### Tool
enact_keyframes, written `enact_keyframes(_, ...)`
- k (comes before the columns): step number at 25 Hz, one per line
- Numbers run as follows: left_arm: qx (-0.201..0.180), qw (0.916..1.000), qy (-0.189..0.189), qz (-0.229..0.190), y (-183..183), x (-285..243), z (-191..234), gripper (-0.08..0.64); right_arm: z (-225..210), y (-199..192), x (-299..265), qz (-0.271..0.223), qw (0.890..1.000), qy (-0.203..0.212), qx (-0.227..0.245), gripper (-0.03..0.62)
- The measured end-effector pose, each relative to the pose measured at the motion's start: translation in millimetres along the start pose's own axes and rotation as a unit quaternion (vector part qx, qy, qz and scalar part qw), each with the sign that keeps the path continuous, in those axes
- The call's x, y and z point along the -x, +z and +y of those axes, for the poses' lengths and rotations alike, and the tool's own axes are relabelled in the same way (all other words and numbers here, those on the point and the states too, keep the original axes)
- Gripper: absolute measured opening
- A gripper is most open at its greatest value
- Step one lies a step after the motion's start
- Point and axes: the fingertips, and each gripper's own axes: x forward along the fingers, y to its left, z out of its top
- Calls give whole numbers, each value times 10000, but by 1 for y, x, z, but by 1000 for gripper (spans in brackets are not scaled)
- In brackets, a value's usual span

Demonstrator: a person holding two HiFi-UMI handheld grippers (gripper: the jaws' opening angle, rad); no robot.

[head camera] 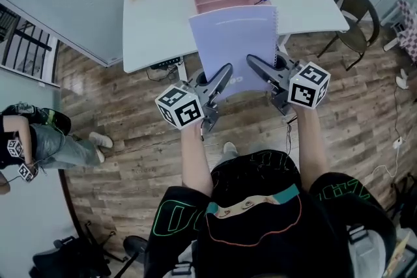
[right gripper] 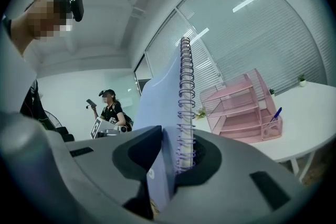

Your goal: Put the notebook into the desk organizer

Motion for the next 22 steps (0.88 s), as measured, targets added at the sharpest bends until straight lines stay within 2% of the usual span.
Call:
enact_keyframes(7,153,9996,226,-51,20,-39,61,29,-65,15,-43,127,9995,262,-101,67)
enact_keyframes(12,-7,9991,426,-40,45,-80,88,29,-113,42,-57,71,9983,526,-236,67)
enact_keyframes(16,-167,9989,445,-38,67,-116,103,29,-148,70,-63,-78,9973,712,-172,67)
enact_keyframes(22,-673,9972,321,-105,108,-149,96,28,-167,118,-58,-621,9901,1250,136,67)
